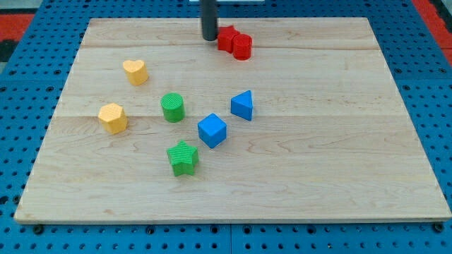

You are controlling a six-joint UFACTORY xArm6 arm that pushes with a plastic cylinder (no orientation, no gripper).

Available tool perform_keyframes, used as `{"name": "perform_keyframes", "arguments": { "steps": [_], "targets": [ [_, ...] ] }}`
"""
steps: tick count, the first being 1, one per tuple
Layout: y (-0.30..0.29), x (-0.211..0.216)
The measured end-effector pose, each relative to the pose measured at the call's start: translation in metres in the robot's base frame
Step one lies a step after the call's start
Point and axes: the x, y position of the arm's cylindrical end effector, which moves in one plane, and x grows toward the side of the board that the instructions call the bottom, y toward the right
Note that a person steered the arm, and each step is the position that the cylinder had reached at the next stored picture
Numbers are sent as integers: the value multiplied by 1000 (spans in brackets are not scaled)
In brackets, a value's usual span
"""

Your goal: Slightly move the red blocks towards the top center of the board

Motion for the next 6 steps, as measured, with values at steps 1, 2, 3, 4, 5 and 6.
{"name": "perform_keyframes", "arguments": {
  "steps": [1,2,3,4,5,6],
  "targets": [
    [-35,18],
    [-17,112],
    [72,115],
    [71,75],
    [68,36],
    [61,66]
  ]
}}
